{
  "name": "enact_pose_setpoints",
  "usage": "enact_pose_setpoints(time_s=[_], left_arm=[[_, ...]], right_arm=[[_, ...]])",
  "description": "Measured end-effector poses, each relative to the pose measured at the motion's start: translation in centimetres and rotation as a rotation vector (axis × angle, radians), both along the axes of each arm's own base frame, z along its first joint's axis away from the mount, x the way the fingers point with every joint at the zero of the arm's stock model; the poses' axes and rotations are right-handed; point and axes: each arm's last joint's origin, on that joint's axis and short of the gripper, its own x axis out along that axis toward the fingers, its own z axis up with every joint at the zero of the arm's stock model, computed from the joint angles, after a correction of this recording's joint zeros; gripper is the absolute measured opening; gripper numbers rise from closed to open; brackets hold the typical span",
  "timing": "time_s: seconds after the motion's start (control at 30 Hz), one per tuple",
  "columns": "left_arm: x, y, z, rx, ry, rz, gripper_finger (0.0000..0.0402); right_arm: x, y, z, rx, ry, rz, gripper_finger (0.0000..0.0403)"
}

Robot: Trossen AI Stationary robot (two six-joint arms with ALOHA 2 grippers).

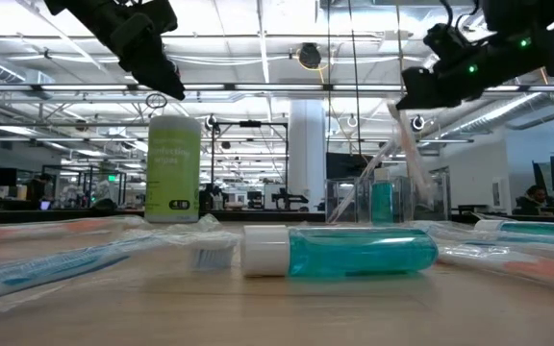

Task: Pick & Place toothbrushing station
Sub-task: Put the orange toothbrush into the transparent organizer, then put the green toothbrush into the transparent organizer

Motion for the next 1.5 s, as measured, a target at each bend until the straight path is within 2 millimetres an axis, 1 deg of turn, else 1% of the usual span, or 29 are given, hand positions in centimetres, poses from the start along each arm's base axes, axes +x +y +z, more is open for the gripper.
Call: enact_pose_setpoints(time_s=[0.17,0.3,0.5,0.7,0.93,1.1,1.17,1.33,1.5], left_arm=[[0.0,0.0,0.0,0.000,0.000,0.000,0.0271],[0.0,0.0,0.0,-0.001,0.000,0.000,0.0271],[0.0,0.0,0.0,-0.002,0.000,0.001,0.0271],[0.0,0.0,0.0,-0.002,-0.001,0.002,0.0271],[0.0,0.0,0.0,-0.002,-0.001,0.002,0.0271],[0.0,0.0,0.0,-0.009,-0.003,0.006,0.0271],[0.0,0.0,0.0,-0.021,-0.007,0.016,0.0271],[0.5,-0.1,-0.4,-0.103,-0.018,0.067,0.0271],[1.6,-0.5,-1.4,-0.162,0.016,0.074,0.0271]], right_arm=[[-0.2,0.0,-1.5,0.090,0.022,-0.054,0.0000],[-0.4,-0.2,-1.6,0.065,0.013,-0.163,0.0006],[-0.4,-0.1,-1.6,0.107,-0.063,-0.180,0.0037],[-0.5,0.5,-2.0,0.106,-0.023,-0.155,0.0074],[-0.6,1.5,-1.2,0.087,-0.038,-0.083,0.0097],[-0.8,2.4,0.1,0.100,-0.149,-0.017,0.0100],[-0.6,2.7,0.2,0.113,-0.165,0.039,0.0097],[-0.1,2.9,0.1,0.155,-0.133,0.236,0.0091],[0.3,2.9,-0.1,0.184,-0.106,0.385,0.0090]])
